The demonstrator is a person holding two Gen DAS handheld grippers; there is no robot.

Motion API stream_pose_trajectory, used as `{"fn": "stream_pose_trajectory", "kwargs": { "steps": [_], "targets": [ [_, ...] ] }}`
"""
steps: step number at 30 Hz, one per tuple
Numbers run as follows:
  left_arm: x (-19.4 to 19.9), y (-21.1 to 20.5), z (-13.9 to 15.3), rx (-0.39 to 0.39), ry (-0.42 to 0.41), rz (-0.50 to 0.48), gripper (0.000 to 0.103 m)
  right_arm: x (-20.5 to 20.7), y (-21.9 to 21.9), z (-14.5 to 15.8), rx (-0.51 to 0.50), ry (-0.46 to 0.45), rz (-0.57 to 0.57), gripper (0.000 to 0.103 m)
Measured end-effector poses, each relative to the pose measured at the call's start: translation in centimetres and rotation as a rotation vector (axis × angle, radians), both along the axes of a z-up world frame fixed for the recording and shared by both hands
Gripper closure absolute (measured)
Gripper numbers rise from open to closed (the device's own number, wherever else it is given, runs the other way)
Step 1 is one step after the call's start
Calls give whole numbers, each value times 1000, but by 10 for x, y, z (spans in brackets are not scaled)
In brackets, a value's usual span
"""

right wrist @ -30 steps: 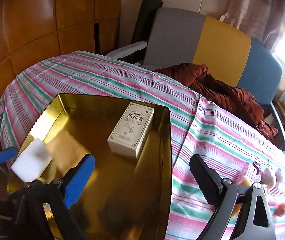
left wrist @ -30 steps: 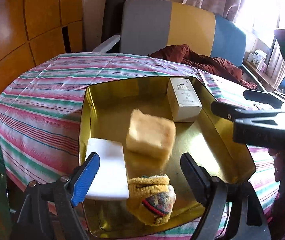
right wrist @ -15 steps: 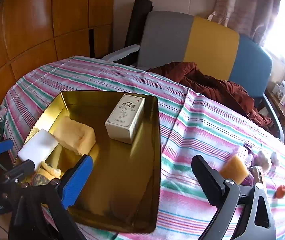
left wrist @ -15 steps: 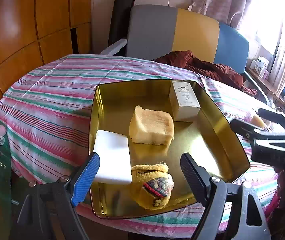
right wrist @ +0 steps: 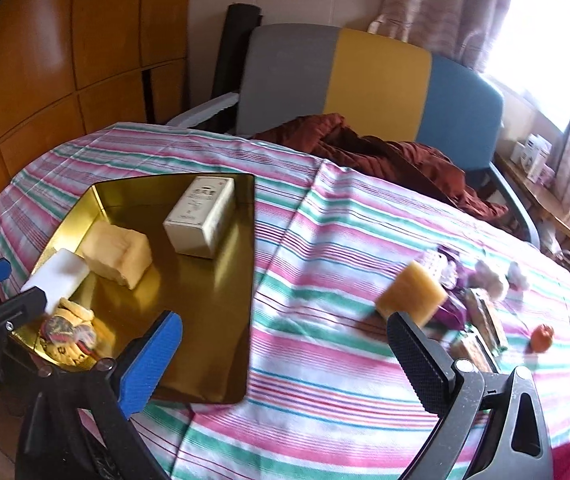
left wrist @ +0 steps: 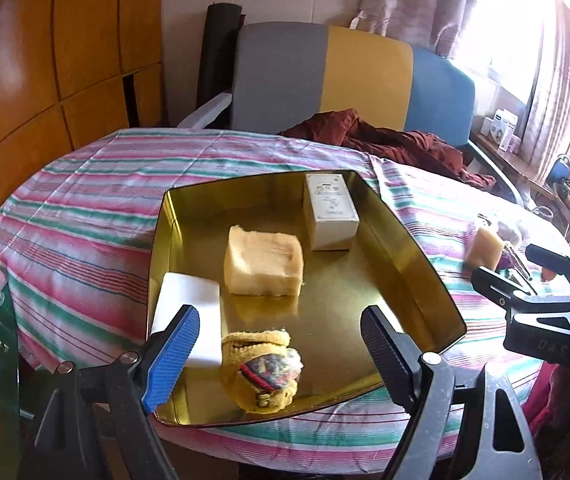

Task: Organize objects
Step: 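Move both tools back to the table items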

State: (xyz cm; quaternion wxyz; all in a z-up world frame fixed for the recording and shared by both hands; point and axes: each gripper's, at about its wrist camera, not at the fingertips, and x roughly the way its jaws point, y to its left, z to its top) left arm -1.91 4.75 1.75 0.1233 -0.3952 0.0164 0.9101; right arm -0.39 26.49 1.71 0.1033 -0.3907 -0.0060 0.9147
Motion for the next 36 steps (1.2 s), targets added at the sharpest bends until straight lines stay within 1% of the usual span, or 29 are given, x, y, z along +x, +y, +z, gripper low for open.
{"fn": "stream_pose_trajectory", "kwargs": {
  "steps": [3,8,15,18,23,26,29,32,36],
  "targets": [
    [2,6,2,-27,15,-8,19,9,10,2,-3,7,-24,0],
    [5,19,3,-44,18,-44,19,19,26,3,-3,4,-60,0],
    [9,40,-1,-34,1,-123,19,36,67,-3,-26,-29,-155,0],
    [9,49,-3,-11,-16,-161,19,49,94,-9,-40,-56,-219,0],
    [8,66,-9,11,-52,-209,19,80,147,-17,-89,-92,-366,0],
    [8,76,-11,16,-71,-239,19,98,173,-15,-100,-90,-438,0],
    [9,89,-10,14,-71,-274,19,112,198,-9,-104,-77,-498,0],
    [9,105,-7,8,-66,-311,19,124,223,-5,-133,-58,-566,0],
    [8,130,-6,-6,-63,-377,19,132,240,-6,-157,-55,-609,0]
  ]
}}
